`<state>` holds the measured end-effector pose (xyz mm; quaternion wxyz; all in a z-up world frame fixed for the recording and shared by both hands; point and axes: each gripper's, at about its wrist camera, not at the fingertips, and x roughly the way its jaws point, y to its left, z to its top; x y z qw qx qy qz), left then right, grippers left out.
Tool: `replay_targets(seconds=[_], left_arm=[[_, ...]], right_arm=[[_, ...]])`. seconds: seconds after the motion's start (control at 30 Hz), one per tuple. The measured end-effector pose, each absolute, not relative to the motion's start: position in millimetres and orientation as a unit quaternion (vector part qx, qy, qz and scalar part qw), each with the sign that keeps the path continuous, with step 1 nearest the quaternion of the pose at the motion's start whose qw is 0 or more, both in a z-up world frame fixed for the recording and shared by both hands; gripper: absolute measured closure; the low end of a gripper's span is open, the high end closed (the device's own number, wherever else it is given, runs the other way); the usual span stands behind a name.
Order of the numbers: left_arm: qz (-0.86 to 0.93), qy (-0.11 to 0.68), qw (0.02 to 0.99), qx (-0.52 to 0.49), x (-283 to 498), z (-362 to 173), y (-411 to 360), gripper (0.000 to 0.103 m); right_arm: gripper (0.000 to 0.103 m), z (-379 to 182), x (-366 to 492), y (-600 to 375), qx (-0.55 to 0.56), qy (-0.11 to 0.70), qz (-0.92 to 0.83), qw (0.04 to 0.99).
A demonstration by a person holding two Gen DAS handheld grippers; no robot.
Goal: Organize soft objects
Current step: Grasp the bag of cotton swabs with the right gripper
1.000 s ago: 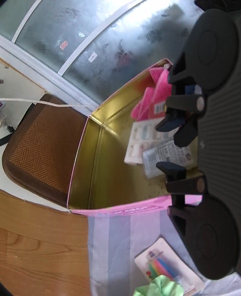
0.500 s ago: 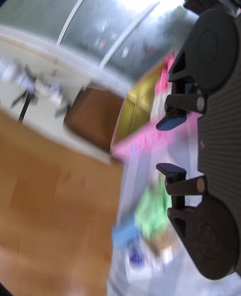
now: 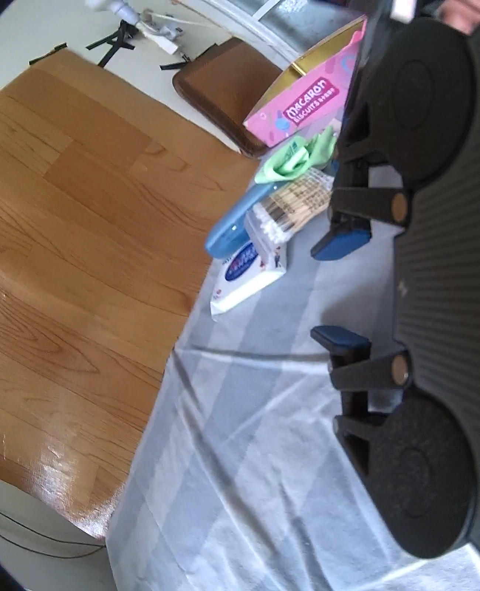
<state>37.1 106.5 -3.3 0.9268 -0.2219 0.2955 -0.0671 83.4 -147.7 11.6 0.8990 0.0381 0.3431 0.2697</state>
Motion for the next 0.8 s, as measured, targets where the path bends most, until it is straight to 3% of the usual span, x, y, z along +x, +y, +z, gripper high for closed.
replay_targets(seconds=[0.03, 0.1, 0.2, 0.43, 0.63, 0.8], left_arm=[[-0.067, 0.297, 0.926, -0.223, 37.9, -3.5, 107.9, 0.059], [-0.073, 0.295, 0.924, -0.233, 34.2, -5.2, 112.1, 0.059], [-0.078, 0.294, 0.919, -0.253, 33.9, -7.0, 117.3, 0.059], [-0.144, 0.317, 0.911, -0.223, 21.1, -4.0, 92.5, 0.056], [-0.296, 0.364, 0.866, -0.171, -3.5, 2.3, 16.4, 0.051], [-0.348, 0.396, 0.837, -0.148, -13.0, 0.2, -38.8, 0.064]], right_arm=[[0.051, 11.7, 86.5, -146.7, 0.046, 0.341, 0.268, 0.900], [0.071, 12.4, 89.2, -146.3, 0.056, 0.344, 0.266, 0.899], [0.075, 14.2, 71.9, -149.8, 0.047, 0.337, 0.271, 0.900], [0.076, 18.7, -0.9, -186.2, 0.002, 0.326, 0.304, 0.895], [0.076, 17.9, -53.4, -242.6, 0.012, 0.333, 0.320, 0.887], [0.076, 12.8, -82.0, -277.6, 0.033, 0.327, 0.287, 0.900]])
